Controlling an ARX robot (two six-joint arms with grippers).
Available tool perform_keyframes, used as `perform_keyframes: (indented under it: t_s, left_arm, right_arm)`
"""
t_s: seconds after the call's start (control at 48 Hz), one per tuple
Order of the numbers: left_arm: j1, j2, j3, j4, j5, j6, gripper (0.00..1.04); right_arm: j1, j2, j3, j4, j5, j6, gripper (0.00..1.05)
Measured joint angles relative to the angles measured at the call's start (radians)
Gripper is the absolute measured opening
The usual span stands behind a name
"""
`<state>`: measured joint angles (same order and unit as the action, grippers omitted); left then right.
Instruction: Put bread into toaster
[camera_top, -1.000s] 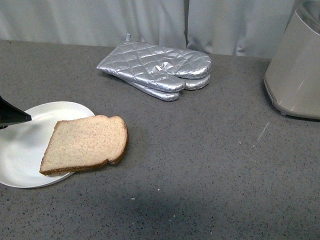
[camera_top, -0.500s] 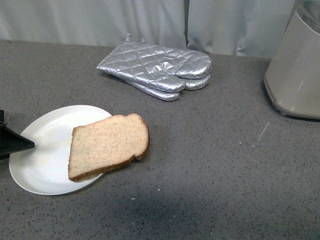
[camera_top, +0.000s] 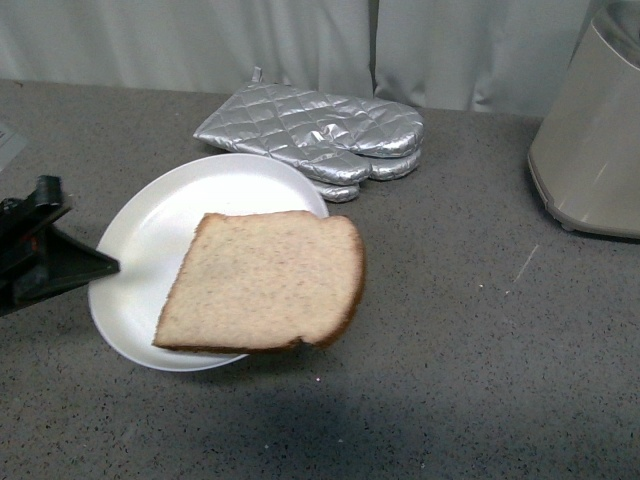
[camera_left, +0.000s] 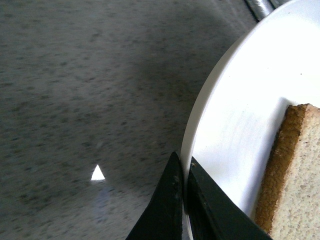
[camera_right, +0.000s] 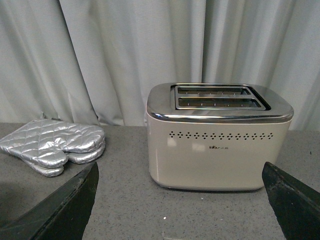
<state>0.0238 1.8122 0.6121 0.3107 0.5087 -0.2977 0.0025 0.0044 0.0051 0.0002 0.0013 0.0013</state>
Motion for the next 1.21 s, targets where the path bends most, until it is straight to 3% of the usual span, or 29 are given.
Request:
perform_keyframes:
  t_s: [0.417, 0.729, 0.896, 1.062, 1.208]
  left_arm:
    - [-0.374, 0.238, 0.274, 0.023, -0.246, -0.3, 0.04]
    - [-0.62, 0.359, 0.467, 0.008, -0.296, -0.46, 0.04]
    - [-0.697, 0.402, 0.507, 0.003, -0.298, -0.508, 0.04]
    - [-0.718, 0.442, 0.542, -0.012, -0.338, -0.554, 0.04]
    - [-0.713, 0.447, 0.568, -0.033, -0.353, -0.581, 0.29]
  right_arm:
    - [0.0, 0.0, 0.0, 0.0, 0.0, 0.0, 0.95]
    - [0.0, 0.0, 0.0, 0.0, 0.0, 0.0, 0.95]
    - [0.0, 0.0, 0.0, 0.0, 0.0, 0.0, 0.95]
    - [0.0, 0.0, 0.0, 0.0, 0.0, 0.0, 0.95]
    - [0.0, 0.0, 0.0, 0.0, 0.0, 0.0, 0.95]
